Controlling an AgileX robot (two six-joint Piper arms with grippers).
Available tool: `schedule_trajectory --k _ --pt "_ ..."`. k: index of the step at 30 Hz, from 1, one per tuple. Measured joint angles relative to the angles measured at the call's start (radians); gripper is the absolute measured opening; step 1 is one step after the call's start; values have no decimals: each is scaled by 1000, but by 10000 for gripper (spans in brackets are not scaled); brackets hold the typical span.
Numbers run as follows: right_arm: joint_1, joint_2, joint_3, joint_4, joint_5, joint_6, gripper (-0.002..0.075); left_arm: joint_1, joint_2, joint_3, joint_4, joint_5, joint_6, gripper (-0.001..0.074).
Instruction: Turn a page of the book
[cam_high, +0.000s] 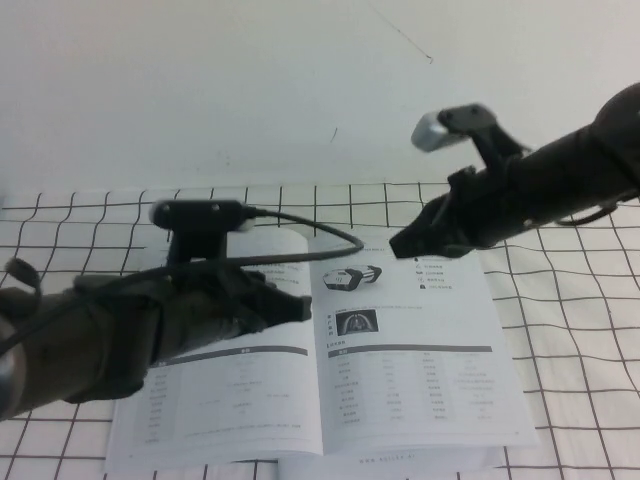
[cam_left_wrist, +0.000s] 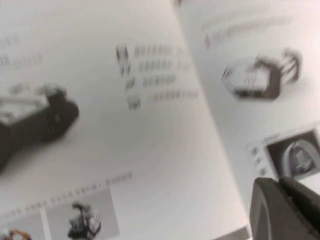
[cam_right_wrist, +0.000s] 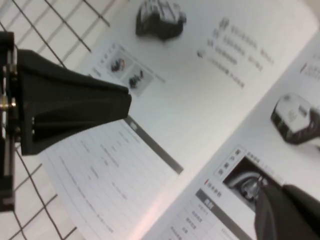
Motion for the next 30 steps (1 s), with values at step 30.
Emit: schedule_trajectory --k 30 --pt "0 -1330 506 -863 159 505 0 0 -911 259 565 576 -479 -2"
